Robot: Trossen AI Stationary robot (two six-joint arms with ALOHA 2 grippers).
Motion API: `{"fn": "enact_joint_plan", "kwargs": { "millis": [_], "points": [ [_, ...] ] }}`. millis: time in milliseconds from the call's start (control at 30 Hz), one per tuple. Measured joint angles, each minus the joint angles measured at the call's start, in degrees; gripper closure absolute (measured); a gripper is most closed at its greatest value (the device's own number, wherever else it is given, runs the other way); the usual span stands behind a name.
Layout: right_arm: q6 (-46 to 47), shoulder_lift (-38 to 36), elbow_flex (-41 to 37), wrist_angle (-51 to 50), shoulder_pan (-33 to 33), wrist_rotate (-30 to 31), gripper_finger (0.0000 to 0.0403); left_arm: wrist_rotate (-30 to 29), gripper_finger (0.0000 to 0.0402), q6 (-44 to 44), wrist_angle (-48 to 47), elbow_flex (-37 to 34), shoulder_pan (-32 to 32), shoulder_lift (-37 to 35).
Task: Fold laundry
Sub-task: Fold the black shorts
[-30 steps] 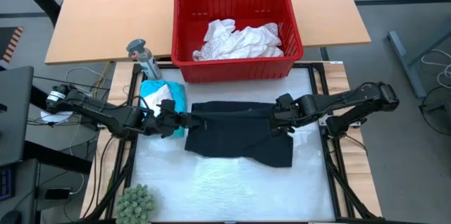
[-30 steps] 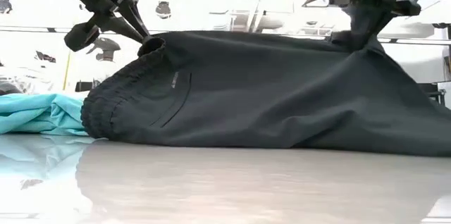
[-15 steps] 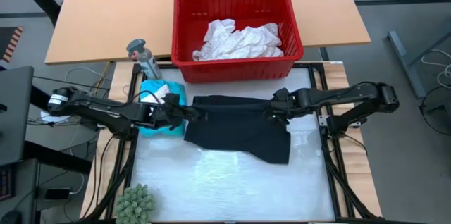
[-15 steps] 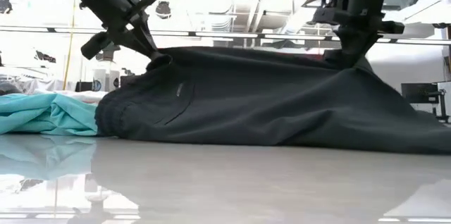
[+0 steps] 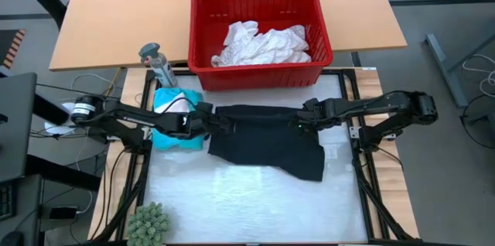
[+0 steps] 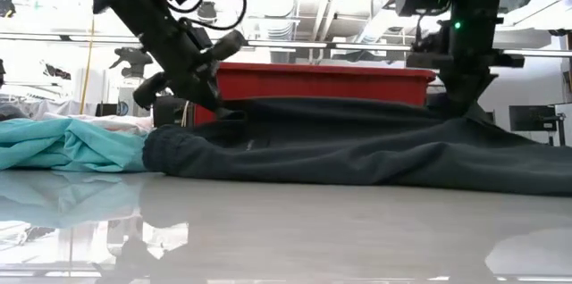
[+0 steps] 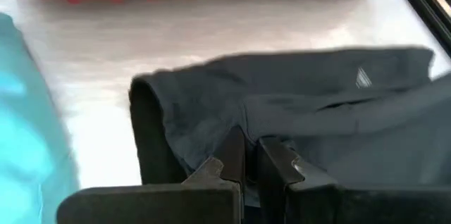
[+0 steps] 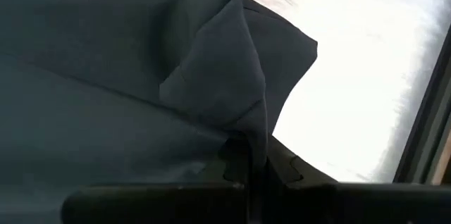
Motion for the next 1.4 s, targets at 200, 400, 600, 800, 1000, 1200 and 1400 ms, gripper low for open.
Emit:
{"fn": "enact_joint_plan", "kwargs": {
  "millis": [200,400,600,800,1000,1200,1400],
  "points": [
    [-5.7,0.0,-2.7,5.7,-1.6,-1.3,0.0365,-1.3,0.0401,0.0,3.8,0.0,3.0,2.1],
    [-6.9,0.0,-2.8,5.3,-2.7,-1.4,0.0329,-0.1,0.0385,4.9,5.7,0.0,4.4,2.1],
    [-7.1,0.0,-2.8,5.6,-5.0,-1.0,0.0268,1.8,0.0321,8.7,6.2,0.0,5.4,2.0],
    [-8.6,0.0,-2.8,5.9,-7.2,-0.9,0.0197,2.0,0.0263,11.6,6.4,0.0,6.3,2.0],
    [-9.9,0.0,-2.8,6.1,-8.8,-0.7,0.0169,-0.2,0.0208,16.6,6.9,0.0,6.6,2.0],
    [-9.9,0.0,-2.7,6.1,-9.4,-0.6,0.0169,3.5,0.0183,22.0,8.4,0.0,8.8,1.9],
    [-11.5,0.0,-2.7,6.5,-9.3,-0.6,0.0168,4.8,0.0182,23.0,9.4,0.0,12.3,0.3]
  ]
}}
